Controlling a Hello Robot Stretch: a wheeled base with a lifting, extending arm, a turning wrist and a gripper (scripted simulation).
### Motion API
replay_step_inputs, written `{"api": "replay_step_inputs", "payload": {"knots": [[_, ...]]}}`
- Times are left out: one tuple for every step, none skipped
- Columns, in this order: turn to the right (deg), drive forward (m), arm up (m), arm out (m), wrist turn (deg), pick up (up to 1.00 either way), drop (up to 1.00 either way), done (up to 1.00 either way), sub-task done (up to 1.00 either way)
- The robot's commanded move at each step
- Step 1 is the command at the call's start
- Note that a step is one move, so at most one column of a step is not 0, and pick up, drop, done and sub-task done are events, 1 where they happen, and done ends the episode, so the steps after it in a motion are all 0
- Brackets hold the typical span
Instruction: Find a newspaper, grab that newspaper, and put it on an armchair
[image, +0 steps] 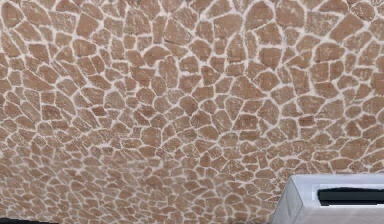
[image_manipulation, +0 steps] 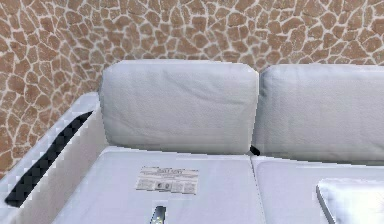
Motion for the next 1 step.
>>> {"api": "replay_step_inputs", "payload": {"knots": [[0.0, 0.0, 0.5, 0.0, 0.0, 0.0, 0.0, 0.0, 0.0]]}}
